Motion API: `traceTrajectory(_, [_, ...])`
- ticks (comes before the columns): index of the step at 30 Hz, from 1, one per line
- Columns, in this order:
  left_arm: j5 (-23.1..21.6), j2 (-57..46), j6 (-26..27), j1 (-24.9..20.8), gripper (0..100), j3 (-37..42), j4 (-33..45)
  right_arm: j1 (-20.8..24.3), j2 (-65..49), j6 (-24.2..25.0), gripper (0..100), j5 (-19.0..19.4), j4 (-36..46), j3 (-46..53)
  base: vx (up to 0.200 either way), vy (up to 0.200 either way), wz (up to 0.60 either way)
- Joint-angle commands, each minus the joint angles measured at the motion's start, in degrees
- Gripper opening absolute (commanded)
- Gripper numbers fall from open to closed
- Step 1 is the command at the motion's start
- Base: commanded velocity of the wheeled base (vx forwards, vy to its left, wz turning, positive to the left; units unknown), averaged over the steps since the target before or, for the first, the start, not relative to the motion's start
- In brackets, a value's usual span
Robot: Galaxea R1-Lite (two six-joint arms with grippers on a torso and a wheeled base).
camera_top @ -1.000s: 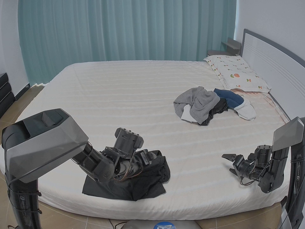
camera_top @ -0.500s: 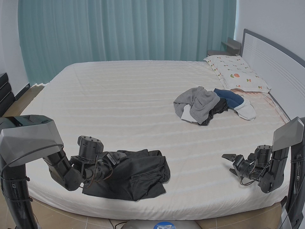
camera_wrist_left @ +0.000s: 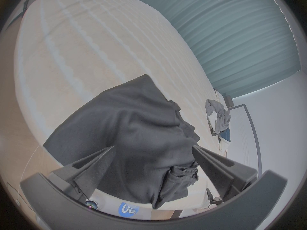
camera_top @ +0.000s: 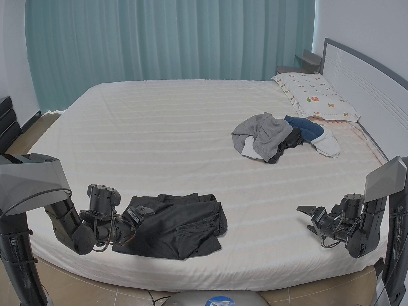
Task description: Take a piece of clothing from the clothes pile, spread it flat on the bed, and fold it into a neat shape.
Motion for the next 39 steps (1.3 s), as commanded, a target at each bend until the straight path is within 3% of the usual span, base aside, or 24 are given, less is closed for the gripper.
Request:
traceTrajectory(1, [0.1, -0.01, -0.17, 0.17, 100, -0.4, -0.03, -0.06, 0.08, 0.0, 100, 0.02, -0.69, -0.02, 0.0, 0.0, 0.0])
traceTrajectory(9, [0.18, -0.54, -4.65, 0.7, 100, -2.86, -0.03, 0.12, 0.17, -0.08, 100, -0.07, -0.69, -0.11, 0.0, 0.0, 0.0])
traceTrajectory(21, [-0.08, -0.1, -4.83, 3.33, 100, -3.66, -0.12, 0.56, -0.8, -0.17, 100, -1.04, -0.69, -0.55, 0.0, 0.2, 0.0])
traceTrajectory(27, [-0.78, 0.34, -5.18, 3.68, 100, -4.01, -0.12, 3.2, -1.67, -0.26, 100, -2.18, -0.69, -0.46, 0.0, 0.2, 0.0])
traceTrajectory(32, [-0.78, 0.34, -5.88, 3.68, 100, -4.09, -0.12, 6.27, -0.97, -0.96, 100, -7.28, -0.69, -0.81, 0.0, 0.2, 0.0])
traceTrajectory(35, [-0.78, 0.34, -5.97, 3.68, 100, -4.27, -0.12, 11.63, 0.17, -1.49, 100, -13.34, -0.69, -2.39, 0.0, 0.2, 0.0])
traceTrajectory(39, [-0.78, 0.25, -6.06, 3.68, 100, -4.18, -0.12, 14.27, -0.27, -5.18, 100, -15.45, -0.52, -2.74, 0.0, 0.2, 0.0])
